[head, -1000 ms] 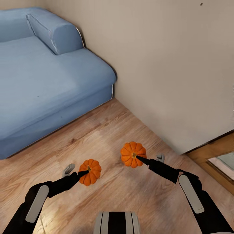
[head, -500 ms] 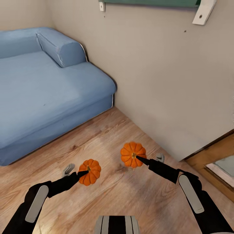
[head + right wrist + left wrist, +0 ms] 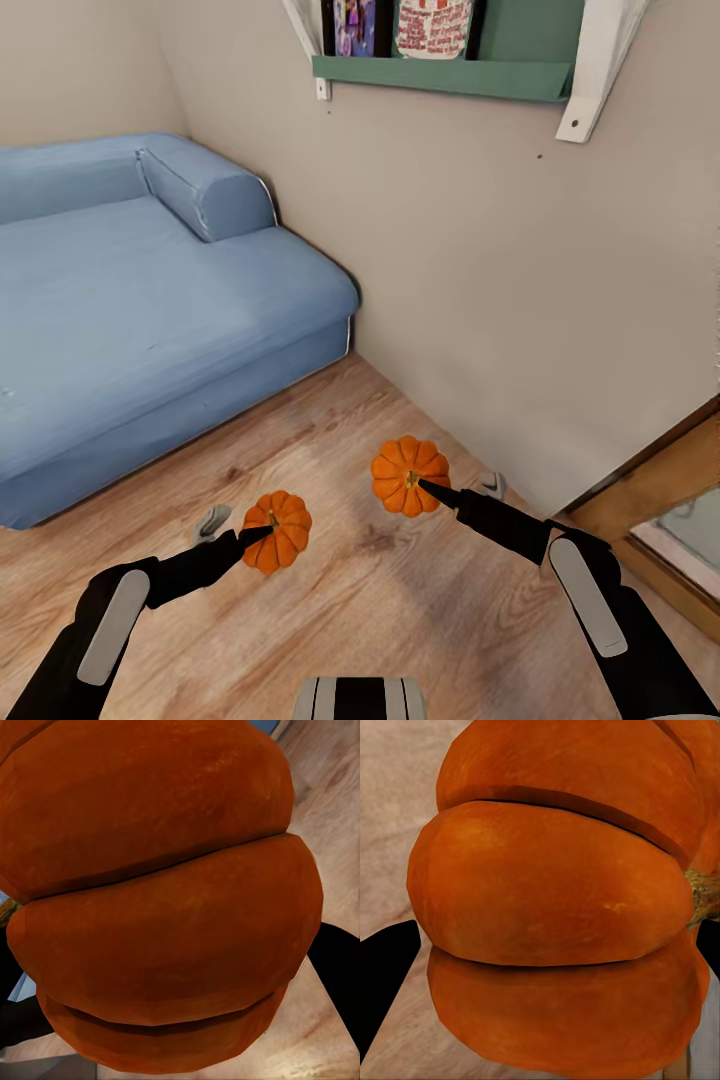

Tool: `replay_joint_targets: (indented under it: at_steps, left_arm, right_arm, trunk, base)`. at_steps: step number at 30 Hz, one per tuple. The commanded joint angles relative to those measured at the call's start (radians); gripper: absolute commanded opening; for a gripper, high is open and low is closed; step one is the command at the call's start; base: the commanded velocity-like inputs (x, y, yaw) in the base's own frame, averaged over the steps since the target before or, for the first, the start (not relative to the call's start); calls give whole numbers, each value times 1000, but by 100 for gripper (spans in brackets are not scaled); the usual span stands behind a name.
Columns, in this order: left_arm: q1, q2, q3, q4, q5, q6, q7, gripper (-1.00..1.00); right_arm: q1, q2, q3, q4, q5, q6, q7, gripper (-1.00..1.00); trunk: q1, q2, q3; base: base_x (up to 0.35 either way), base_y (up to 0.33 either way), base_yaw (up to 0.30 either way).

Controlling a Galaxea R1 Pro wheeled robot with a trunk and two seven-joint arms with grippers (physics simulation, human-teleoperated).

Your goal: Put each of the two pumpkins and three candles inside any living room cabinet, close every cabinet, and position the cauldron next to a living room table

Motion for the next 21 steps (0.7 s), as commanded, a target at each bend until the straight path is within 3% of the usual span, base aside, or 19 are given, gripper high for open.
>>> replay_joint_targets:
  at_steps: [1,21]
  left_arm:
    - [0,0,2,0,-5,5,-5,-100]
    - [-1,-1,2,0,-4,4,-6,-100]
  right_arm:
    - [0,-1,1,0,-4,5,-1,-100]
    - [0,0,1,0,-4,5,-1,-100]
  trunk:
    - [-1,0,5]
    - [-10,5,115]
  base:
    - [0,0,46]
    - [0,0,56]
